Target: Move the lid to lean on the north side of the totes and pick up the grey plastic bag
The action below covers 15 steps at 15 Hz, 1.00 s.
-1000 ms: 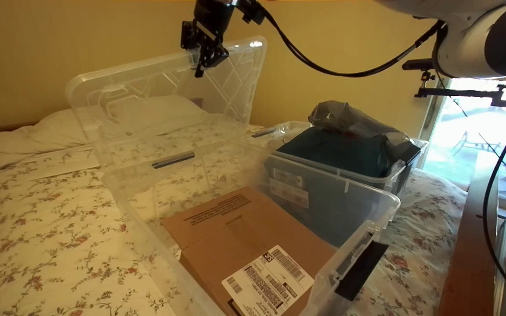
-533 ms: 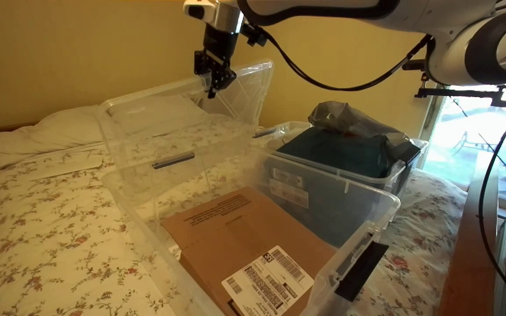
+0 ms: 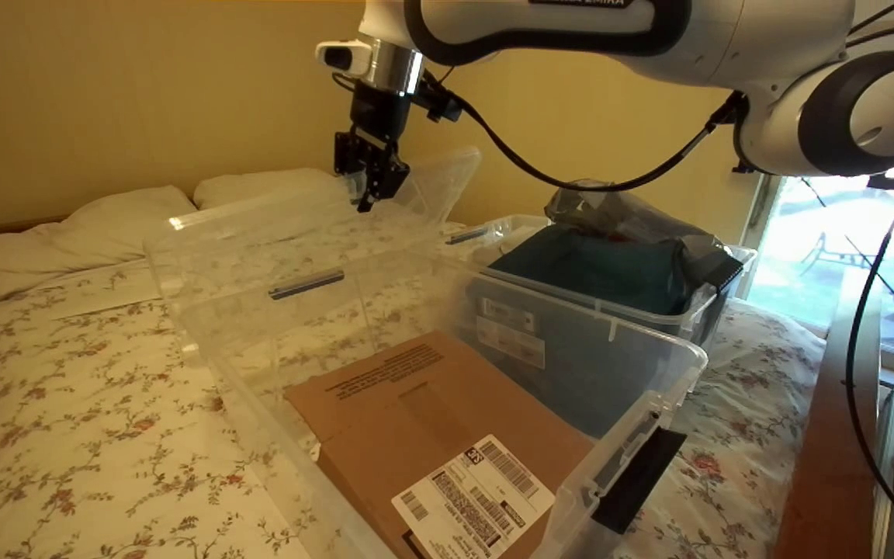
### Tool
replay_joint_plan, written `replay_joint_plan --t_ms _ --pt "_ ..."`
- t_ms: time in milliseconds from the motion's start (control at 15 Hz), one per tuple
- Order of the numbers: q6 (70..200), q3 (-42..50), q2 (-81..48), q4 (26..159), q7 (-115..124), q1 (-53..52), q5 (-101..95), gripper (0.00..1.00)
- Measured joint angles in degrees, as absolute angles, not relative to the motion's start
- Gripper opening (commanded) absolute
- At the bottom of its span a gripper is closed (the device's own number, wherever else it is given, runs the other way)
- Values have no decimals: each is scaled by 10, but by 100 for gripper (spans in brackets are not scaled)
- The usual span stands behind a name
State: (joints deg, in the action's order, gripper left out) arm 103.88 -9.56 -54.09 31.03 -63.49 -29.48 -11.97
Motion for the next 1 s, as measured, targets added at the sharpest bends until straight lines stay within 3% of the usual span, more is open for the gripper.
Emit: replay_joint_plan --t_ms 533,1000 --pt "1048 -72 -539 248 -634 -310 -119 99" --pt "908 -4 -461 253 -669 -355 -186 100"
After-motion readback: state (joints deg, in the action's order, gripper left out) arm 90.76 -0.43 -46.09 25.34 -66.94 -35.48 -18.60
